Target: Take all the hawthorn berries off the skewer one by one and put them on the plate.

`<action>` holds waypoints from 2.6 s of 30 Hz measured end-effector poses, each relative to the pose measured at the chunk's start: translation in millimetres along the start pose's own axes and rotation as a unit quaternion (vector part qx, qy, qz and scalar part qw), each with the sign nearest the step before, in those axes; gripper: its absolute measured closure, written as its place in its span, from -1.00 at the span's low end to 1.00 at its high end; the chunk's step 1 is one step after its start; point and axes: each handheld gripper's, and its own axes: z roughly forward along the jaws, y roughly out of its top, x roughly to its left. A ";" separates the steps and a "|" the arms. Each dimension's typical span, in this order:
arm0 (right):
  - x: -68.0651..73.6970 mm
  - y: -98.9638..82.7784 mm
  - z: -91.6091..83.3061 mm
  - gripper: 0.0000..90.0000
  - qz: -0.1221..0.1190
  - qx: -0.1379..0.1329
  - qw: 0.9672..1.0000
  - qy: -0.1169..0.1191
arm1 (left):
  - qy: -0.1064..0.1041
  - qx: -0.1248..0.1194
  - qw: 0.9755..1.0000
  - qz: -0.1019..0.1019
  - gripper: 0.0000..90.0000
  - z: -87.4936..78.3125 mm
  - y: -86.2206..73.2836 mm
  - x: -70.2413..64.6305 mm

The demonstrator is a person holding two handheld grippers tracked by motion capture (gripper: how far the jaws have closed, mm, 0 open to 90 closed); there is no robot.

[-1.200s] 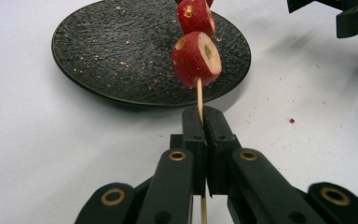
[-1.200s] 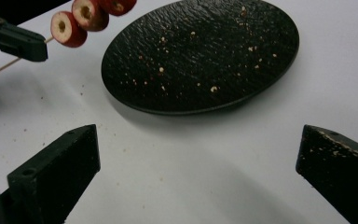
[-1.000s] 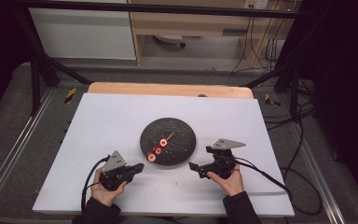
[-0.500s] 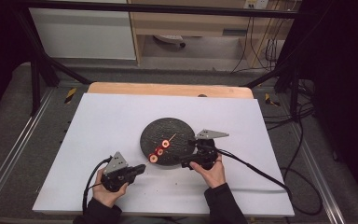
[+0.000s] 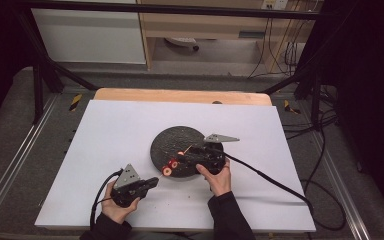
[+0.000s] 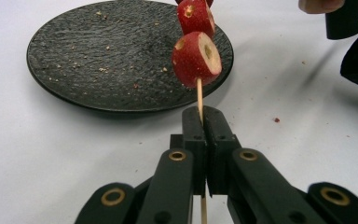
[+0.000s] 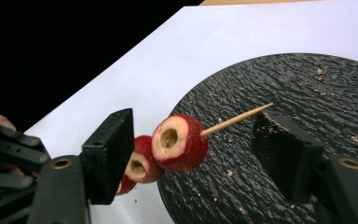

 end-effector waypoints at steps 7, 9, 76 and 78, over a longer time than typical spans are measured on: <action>-1.9 -2.1 5.3 -0.12 0.019 0.003 1.000 0.006 | -0.002 -0.003 1.000 0.001 0.96 1.0 0.7 -2.9; -2.3 -2.9 6.2 -0.04 0.022 0.006 1.000 0.008 | -0.003 -0.002 1.000 0.004 0.96 1.4 0.9 -3.9; -51.6 4.3 34.0 0.36 0.036 0.045 0.996 -0.068 | 0.012 -0.029 0.999 -0.006 0.96 -9.4 1.4 3.6; -52.6 0.6 37.1 0.36 0.035 0.054 0.995 -0.070 | 0.012 -0.028 1.000 -0.007 0.96 -8.9 1.3 3.5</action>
